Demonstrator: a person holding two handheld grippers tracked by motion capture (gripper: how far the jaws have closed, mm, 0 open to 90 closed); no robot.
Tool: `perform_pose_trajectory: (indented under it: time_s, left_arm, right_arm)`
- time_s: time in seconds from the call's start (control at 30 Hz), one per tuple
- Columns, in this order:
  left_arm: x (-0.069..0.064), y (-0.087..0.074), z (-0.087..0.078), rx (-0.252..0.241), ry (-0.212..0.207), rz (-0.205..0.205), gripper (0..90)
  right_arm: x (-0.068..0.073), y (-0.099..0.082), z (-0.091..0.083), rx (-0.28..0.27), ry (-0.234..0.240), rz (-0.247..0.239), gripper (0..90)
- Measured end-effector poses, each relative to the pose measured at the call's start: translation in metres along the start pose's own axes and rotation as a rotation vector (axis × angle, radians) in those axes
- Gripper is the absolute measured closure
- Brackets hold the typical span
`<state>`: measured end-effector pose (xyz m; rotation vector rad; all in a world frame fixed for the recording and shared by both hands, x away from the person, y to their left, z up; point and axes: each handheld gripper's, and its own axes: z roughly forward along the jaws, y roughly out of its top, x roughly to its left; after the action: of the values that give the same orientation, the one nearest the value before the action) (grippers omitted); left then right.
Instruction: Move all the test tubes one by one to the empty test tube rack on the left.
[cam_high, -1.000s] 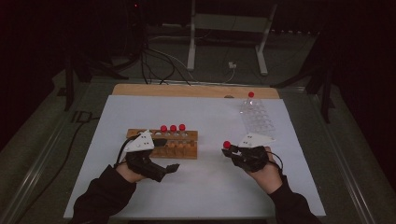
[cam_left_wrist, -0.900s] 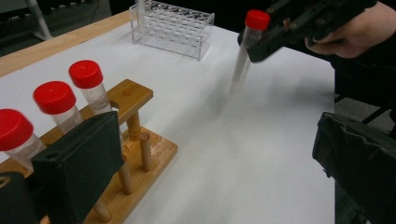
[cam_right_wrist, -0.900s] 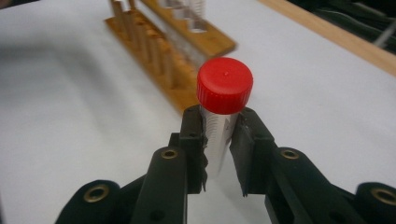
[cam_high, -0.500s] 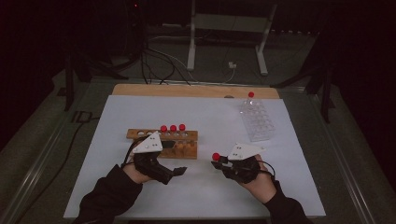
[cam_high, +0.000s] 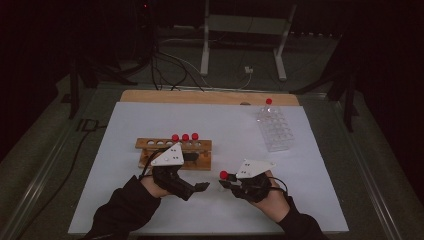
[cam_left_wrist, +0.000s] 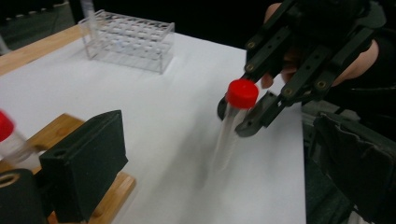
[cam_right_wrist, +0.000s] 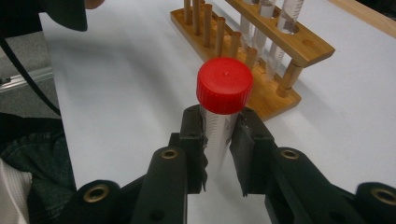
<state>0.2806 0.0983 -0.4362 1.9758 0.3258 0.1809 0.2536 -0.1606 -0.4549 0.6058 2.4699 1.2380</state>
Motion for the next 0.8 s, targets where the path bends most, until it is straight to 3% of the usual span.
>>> perform_pose_trajectory:
  time_s: [0.27, 0.8]
  left_arm:
    - [-0.003, 0.005, 0.010, -0.003, -0.041, 0.004, 8.3]
    - [-0.008, 0.009, 0.025, -0.026, -0.072, 0.053, 45.5]
  right_arm:
    - [0.004, 0.002, 0.000, -0.009, 0.020, -0.007, 75.1]
    - [0.005, 0.003, -0.001, -0.018, 0.035, -0.005, 75.1]
